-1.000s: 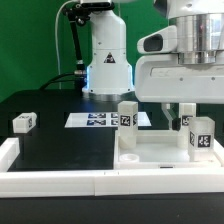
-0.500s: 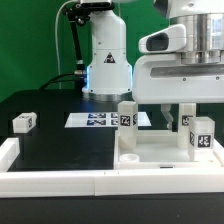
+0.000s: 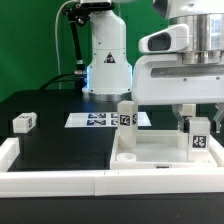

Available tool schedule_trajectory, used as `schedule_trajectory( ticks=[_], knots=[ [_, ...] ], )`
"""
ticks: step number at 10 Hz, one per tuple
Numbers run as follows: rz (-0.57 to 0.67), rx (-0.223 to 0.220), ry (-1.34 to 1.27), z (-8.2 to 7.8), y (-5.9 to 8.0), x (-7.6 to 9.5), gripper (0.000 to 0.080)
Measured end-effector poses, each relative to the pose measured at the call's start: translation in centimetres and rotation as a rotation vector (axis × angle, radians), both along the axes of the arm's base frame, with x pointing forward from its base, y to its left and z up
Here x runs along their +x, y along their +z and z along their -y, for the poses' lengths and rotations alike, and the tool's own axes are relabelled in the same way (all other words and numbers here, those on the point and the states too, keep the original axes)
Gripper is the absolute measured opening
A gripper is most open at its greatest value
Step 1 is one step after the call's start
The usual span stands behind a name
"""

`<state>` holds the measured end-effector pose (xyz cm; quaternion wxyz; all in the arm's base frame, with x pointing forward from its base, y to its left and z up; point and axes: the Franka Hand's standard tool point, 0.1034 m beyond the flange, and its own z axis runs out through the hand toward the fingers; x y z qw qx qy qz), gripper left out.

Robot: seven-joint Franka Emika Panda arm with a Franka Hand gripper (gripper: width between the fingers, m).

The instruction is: Assemble square table

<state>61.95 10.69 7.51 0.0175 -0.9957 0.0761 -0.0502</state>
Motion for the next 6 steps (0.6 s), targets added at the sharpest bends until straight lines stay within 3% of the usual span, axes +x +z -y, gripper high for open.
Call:
schedule_trajectory(
  ticks=[3,6],
  knots=[
    [-0.001,0.004,-0.032,0.0,0.0,0.0,0.0290],
    [-0.004,0.021,-0.318,1.1,0.0,0.1,0.0290]
  ],
)
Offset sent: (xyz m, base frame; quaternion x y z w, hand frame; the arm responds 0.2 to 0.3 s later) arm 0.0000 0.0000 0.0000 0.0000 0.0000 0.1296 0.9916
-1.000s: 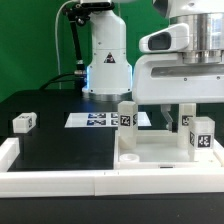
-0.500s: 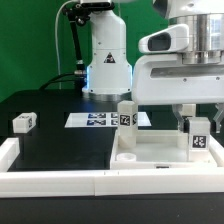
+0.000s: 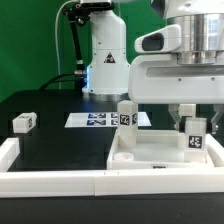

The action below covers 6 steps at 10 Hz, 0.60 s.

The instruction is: Assemble square table

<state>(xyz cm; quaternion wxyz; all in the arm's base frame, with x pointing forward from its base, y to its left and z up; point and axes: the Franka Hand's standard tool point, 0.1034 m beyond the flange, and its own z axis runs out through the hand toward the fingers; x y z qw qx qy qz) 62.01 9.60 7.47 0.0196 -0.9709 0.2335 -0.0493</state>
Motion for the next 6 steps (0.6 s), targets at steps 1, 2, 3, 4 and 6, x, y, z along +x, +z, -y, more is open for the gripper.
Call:
schedule_trajectory(
  ticks=[1,2,3,4,6],
  knots=[
    [-0.001,0.001,-0.085,0.45,-0.01,-0.03,0.0298],
    [-0.001,0.002,-0.149,0.75,-0.01,0.02,0.0298],
    [0.000,0.001,-0.219,1.03,0.00,0.03,0.0308],
    [0.002,-0.007,-0.257,1.26,0.02,0.02,0.0308],
    [0.002,-0.008,-0.260,1.42,0.02,0.02,0.0317]
  ],
)
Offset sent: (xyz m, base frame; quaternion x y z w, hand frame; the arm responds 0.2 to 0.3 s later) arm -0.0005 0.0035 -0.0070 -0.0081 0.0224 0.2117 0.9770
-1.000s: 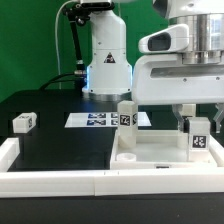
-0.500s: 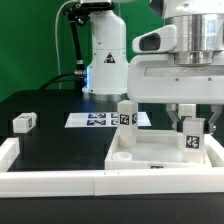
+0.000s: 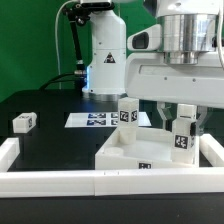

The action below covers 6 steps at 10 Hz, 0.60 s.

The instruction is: Assemble square table

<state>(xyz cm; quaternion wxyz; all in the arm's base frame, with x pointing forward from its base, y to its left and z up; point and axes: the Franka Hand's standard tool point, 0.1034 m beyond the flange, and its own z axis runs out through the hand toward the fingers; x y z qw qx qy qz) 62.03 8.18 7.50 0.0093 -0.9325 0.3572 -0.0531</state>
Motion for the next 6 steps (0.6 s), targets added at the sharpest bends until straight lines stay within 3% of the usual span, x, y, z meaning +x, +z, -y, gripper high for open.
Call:
schedule_trajectory(
  ticks=[1,2,4,6],
  knots=[
    [0.000,0.000,0.000,0.0,0.0,0.0,0.0560],
    [0.000,-0.001,0.005,0.1,0.0,0.0,0.0560],
    [-0.001,-0.004,0.055,0.6,0.3,-0.2,0.0644],
    [-0.004,-0.006,0.101,2.0,1.2,-1.1,0.0648]
  ],
)
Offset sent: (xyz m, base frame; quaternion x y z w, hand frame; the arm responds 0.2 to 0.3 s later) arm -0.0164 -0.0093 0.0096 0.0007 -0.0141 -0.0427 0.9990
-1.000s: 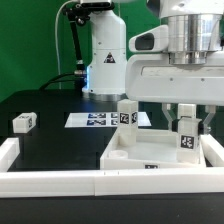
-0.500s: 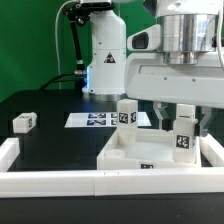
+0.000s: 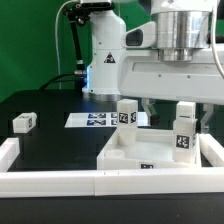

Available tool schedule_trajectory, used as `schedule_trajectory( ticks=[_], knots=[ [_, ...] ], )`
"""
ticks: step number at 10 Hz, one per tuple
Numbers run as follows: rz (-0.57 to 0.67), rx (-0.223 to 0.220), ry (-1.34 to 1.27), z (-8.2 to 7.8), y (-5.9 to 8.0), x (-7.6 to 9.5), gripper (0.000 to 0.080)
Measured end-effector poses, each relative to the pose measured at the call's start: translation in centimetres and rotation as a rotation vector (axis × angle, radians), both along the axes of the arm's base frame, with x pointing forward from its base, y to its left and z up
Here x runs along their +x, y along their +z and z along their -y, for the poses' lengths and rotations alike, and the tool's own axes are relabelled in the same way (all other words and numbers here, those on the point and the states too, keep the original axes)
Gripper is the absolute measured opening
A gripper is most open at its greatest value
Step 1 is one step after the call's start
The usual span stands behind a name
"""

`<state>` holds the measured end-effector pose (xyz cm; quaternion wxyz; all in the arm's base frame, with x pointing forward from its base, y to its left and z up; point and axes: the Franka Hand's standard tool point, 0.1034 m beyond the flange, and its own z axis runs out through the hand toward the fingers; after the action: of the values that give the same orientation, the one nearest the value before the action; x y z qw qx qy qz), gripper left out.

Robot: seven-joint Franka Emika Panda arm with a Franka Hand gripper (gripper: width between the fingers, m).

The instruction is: Assemble square table

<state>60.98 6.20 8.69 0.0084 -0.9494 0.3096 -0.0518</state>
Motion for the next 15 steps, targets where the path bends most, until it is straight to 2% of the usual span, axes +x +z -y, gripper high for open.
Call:
schedule_trajectory(
  ticks=[2,5,6,7,10,12,15],
  knots=[
    [0.010,-0.003,0.011,1.6,0.9,0.1,0.0649],
    [0.007,-0.004,0.014,1.5,0.7,0.1,0.0649],
    [0.011,-0.014,0.104,2.1,0.9,0.1,0.0649],
    [0.013,-0.017,0.161,3.1,1.6,-0.1,0.0649],
    [0.014,-0.006,0.204,4.9,4.2,-1.0,0.0649],
    [0.014,-0.010,0.201,5.2,4.0,-0.9,0.0649],
    [0.004,-0.042,0.318,7.6,3.5,-1.0,0.0649]
  ],
)
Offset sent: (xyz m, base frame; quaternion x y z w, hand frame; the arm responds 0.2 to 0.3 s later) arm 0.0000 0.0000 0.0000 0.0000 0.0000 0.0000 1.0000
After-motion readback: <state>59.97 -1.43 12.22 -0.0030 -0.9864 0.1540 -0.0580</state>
